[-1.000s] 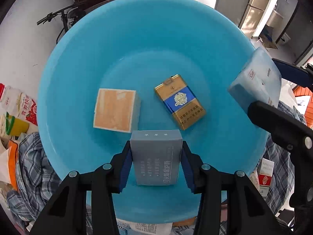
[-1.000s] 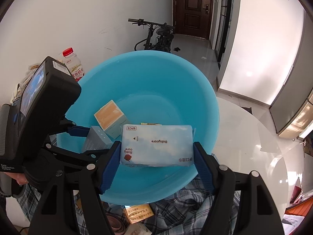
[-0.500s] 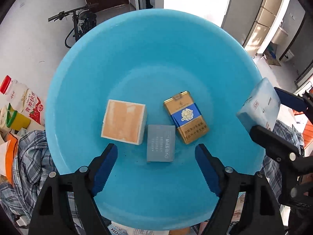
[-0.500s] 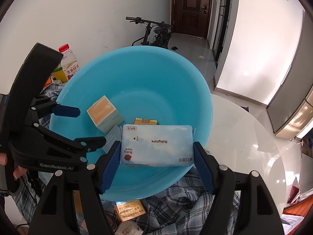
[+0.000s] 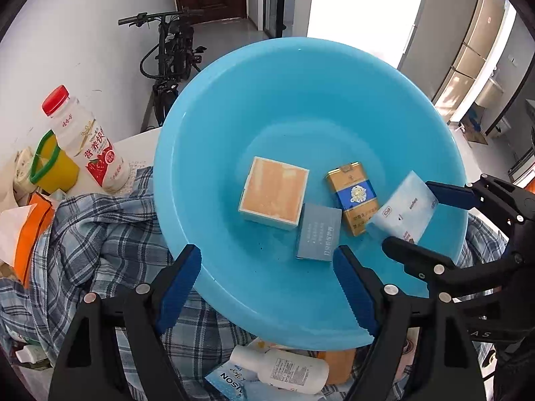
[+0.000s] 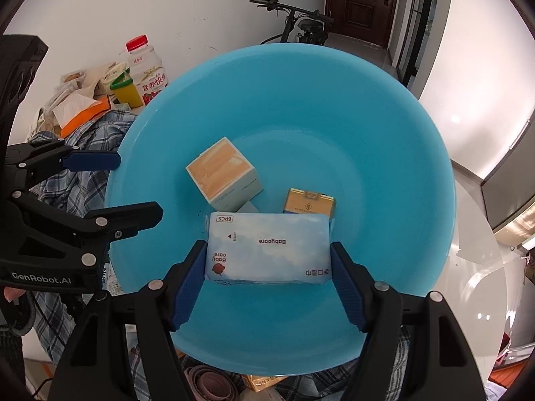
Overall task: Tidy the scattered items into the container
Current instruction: 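Open the left tool to drop the grey box while the right releases the wipes pack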
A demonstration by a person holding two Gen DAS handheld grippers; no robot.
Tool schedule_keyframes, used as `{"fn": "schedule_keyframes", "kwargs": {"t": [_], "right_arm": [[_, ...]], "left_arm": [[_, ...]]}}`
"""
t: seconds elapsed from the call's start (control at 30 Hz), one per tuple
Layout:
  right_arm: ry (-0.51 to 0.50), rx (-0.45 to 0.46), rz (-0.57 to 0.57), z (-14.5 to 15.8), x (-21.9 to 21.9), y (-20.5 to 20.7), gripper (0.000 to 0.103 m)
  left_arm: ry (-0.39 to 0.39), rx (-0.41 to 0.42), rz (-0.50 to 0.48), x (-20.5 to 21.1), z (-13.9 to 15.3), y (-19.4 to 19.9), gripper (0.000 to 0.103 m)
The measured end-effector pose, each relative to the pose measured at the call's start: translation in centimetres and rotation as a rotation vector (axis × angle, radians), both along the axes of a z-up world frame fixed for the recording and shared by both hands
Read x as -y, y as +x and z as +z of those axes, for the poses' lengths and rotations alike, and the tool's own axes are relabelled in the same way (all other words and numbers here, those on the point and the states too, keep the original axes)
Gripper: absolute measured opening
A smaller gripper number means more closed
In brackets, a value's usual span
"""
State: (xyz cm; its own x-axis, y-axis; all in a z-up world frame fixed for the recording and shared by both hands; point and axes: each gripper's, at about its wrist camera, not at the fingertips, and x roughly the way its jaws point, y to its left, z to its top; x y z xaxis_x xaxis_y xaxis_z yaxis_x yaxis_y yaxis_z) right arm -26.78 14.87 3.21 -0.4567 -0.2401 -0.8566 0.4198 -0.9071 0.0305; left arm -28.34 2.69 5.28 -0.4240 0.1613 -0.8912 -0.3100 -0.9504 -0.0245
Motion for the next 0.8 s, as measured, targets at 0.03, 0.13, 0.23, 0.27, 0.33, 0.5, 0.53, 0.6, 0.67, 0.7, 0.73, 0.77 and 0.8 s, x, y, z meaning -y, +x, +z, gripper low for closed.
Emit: {"fn": "schedule_keyframes", "kwargs": {"t": [0.03, 0.13, 0.23, 0.27, 0.33, 0.5, 0.53, 0.6, 0.67, 0.7, 0.73, 0.77, 0.8], "right_arm": [[-0.001, 0.004, 0.004, -0.2, 0.1, 0.0, 0.07], [0.013, 0.022, 0.023, -0.8, 0.4, 0.1, 0.07], [0.036, 0.03, 0.03, -1.6, 1.2, -0.2, 0.07], [0.04, 0.034, 0.031, -1.8, 1.4, -0.4, 0.07], [0.046, 0.044, 0.029, -2.3, 1.9, -0.7, 0.07], [0.042, 0.063, 0.021, -3.2, 2.5, -1.2, 0.07], [0.043, 0.066, 0.02, -3.3, 2.5, -1.3, 0.07], [0.046, 0.068, 0.016, -3.4, 2.4, -1.5, 0.07], [0.047, 0.072, 0.018, -3.5, 2.4, -1.7, 0.07], [0.047, 0.075, 0.018, -3.5, 2.4, -1.8, 0.07], [0.047, 0.077, 0.018, -3.6, 2.4, -1.9, 0.07], [0.047, 0.079, 0.017, -3.7, 2.3, -2.0, 0.07], [0.047, 0.083, 0.016, -3.7, 2.3, -2.1, 0.071]], "left_arm": [[0.001, -0.002, 0.0, 0.1, 0.0, -0.1, 0.083], [0.011, -0.014, 0.02, 0.7, 0.3, -0.3, 0.083], [0.023, -0.025, 0.034, 1.0, 0.4, -0.6, 0.083], [0.024, -0.028, 0.042, 1.0, 0.5, -0.8, 0.083], [0.028, -0.029, 0.044, 0.8, 0.5, -1.3, 0.083], [0.056, -0.033, 0.056, -0.3, -0.1, -3.0, 0.083], [0.057, -0.027, 0.058, -0.5, -0.5, -3.4, 0.083], [0.049, -0.009, 0.056, -1.0, -1.2, -4.0, 0.083], [0.04, -0.002, 0.052, -1.4, -1.8, -4.2, 0.083], [0.038, 0.001, 0.047, -1.6, -2.0, -4.3, 0.083], [0.036, 0.002, 0.044, -1.7, -2.2, -4.4, 0.083], [0.035, 0.003, 0.044, -1.8, -2.3, -4.5, 0.083], [0.035, 0.005, 0.043, -1.9, -2.3, -4.6, 0.083]]}}
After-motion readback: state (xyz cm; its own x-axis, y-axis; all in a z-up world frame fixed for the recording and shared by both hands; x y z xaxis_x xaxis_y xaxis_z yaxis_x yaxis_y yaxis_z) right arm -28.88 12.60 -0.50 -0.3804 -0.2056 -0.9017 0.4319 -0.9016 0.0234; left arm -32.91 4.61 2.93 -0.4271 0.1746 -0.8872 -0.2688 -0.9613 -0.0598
